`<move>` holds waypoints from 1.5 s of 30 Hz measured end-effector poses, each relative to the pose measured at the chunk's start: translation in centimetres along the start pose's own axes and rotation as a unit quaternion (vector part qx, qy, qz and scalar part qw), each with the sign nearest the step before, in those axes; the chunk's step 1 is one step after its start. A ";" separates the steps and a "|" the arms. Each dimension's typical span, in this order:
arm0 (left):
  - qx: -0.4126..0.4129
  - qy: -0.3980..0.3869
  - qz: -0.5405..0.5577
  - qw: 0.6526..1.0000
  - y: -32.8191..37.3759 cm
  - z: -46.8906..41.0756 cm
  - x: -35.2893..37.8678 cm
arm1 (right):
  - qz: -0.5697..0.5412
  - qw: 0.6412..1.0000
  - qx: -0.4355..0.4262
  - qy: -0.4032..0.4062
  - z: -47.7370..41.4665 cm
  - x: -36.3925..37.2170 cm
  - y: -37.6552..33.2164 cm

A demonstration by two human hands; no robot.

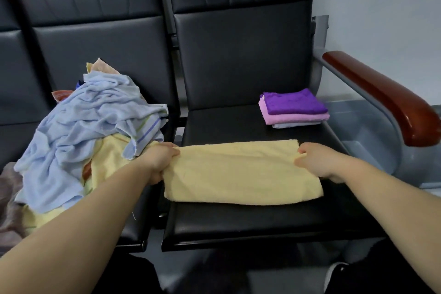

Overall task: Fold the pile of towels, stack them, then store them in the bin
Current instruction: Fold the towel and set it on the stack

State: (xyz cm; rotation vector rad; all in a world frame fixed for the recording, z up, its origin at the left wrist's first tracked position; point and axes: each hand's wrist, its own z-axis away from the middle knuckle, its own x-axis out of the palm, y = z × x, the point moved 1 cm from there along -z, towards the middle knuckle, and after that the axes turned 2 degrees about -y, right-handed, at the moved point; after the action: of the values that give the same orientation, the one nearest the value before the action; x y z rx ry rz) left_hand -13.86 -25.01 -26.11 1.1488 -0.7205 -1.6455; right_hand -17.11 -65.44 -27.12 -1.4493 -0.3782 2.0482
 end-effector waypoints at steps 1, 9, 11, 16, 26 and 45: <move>0.010 0.007 -0.009 1.000 0.2 -0.3 -0.3 | -0.023 1.000 0.003 0.007 0.0 -0.1 0.1; 0.077 0.069 -0.152 0.983 0.1 -2.6 -0.6 | -0.024 0.992 -0.035 0.122 -1.7 -0.4 -1.6; 0.082 0.087 -0.157 0.980 0.1 -3.3 -0.6 | -0.036 0.990 -0.031 0.133 -2.6 -0.4 -2.1; 0.092 0.112 -0.206 0.968 0.2 -4.4 -0.3 | -0.019 0.989 -0.017 0.147 -4.4 0.2 -2.5; 0.118 0.135 -0.309 0.934 -1.1 -6.4 1.4 | 0.069 0.987 -0.009 0.143 -6.3 0.5 -2.7; 0.190 -0.001 -0.402 0.896 1.2 0.3 9.1 | 0.205 0.953 -0.207 0.079 -1.6 4.7 -5.8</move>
State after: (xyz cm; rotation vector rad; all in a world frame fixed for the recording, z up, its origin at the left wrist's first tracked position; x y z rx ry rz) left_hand -14.49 -33.92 -28.13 1.9010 -0.6155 -2.2348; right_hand -14.94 -58.17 -28.10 -2.0790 -0.4963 2.2361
